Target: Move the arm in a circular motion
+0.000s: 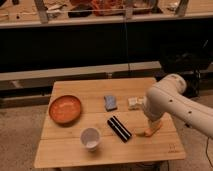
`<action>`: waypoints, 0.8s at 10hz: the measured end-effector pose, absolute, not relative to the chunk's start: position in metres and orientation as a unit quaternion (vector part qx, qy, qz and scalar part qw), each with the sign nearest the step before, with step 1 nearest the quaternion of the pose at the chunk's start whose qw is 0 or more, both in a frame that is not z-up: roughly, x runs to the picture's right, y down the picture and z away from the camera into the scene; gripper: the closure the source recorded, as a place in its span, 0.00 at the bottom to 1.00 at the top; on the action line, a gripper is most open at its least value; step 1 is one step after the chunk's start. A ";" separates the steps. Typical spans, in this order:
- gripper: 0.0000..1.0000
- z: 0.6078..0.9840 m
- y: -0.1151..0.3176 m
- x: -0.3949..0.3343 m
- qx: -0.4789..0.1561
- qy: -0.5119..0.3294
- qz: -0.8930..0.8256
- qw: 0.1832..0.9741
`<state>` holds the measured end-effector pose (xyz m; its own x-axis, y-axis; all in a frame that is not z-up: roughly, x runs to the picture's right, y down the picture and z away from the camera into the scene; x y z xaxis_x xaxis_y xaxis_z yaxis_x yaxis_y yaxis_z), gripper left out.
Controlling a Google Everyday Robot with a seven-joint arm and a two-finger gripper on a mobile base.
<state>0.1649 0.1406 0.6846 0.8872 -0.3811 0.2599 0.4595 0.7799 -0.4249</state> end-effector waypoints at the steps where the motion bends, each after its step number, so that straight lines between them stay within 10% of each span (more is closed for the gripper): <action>1: 0.20 0.685 0.135 0.138 -0.238 -0.095 -0.253 0.933; 8: 0.20 0.717 0.073 0.008 -0.203 -0.143 -0.390 0.887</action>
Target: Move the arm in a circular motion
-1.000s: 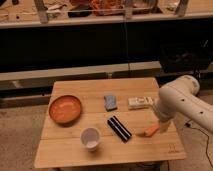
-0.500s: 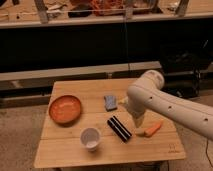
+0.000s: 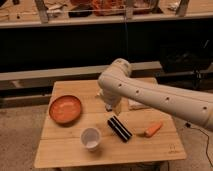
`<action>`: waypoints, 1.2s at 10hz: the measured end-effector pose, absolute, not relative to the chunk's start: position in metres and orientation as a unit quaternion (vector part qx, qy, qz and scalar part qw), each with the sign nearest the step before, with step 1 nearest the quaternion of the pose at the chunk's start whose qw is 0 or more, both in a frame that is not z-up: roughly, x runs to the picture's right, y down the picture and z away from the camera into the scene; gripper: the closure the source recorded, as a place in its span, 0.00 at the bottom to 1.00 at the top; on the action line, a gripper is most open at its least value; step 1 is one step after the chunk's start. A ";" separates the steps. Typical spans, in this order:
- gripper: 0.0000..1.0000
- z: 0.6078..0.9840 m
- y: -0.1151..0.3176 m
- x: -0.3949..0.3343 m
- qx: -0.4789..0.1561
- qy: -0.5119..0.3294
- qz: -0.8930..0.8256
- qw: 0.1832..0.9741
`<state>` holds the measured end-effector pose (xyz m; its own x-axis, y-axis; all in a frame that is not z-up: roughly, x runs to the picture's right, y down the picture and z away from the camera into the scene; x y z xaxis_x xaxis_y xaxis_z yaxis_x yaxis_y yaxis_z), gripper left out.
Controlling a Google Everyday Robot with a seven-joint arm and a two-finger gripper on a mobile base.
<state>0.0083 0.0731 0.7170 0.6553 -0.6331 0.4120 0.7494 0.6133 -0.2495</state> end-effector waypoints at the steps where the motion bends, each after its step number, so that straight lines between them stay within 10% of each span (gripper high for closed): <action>1: 0.20 0.724 0.063 0.007 -0.202 -0.141 -0.391 0.887; 12: 0.20 0.801 -0.028 0.228 -0.242 -0.110 -0.271 0.925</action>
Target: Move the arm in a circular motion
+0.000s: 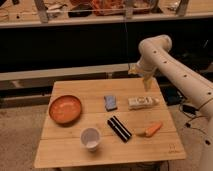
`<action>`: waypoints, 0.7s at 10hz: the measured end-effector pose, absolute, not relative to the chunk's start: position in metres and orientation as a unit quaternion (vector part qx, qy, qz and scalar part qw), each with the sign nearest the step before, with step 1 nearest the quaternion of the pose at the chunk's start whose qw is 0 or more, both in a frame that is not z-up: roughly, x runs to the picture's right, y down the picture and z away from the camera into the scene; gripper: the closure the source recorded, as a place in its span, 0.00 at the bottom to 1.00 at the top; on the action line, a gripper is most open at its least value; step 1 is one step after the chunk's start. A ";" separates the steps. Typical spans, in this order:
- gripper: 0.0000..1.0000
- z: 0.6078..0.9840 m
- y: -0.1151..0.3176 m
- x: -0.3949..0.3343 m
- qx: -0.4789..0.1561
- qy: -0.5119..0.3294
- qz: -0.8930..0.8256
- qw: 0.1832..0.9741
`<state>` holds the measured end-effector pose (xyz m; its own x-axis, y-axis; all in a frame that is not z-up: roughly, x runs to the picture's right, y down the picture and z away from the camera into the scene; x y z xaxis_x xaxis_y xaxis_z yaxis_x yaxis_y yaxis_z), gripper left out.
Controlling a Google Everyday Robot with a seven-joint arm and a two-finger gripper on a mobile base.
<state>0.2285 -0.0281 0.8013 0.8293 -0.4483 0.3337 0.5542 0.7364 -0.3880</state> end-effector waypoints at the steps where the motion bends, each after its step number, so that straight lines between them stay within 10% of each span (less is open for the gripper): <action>1: 0.20 0.806 -0.023 0.248 -0.251 -0.109 -0.252 0.928; 7: 0.20 0.781 0.097 0.346 -0.303 -0.093 -0.164 0.934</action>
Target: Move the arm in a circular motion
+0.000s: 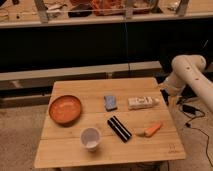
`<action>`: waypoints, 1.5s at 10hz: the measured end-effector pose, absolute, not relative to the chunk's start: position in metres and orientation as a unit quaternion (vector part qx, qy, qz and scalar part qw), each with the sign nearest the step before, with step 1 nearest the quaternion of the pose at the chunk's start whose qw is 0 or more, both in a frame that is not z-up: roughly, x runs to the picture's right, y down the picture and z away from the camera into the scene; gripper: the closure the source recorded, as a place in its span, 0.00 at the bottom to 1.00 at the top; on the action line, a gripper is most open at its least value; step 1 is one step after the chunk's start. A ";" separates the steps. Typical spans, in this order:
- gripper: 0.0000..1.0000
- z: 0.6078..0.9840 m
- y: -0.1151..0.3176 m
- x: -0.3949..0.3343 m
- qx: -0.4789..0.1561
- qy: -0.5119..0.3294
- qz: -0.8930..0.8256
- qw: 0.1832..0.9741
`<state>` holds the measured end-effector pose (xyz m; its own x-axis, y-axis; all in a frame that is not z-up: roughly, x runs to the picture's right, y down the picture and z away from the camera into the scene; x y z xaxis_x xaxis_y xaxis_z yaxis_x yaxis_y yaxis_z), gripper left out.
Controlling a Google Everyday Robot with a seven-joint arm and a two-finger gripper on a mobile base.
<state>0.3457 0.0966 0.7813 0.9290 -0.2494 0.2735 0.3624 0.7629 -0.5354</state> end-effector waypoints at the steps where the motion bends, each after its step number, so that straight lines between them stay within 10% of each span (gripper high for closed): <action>1: 0.20 0.770 0.112 0.343 -0.304 -0.089 -0.164 0.934; 7: 0.20 0.705 0.173 0.235 -0.296 -0.086 -0.198 0.930; 15: 0.20 0.722 0.092 0.053 -0.227 -0.224 -0.348 0.882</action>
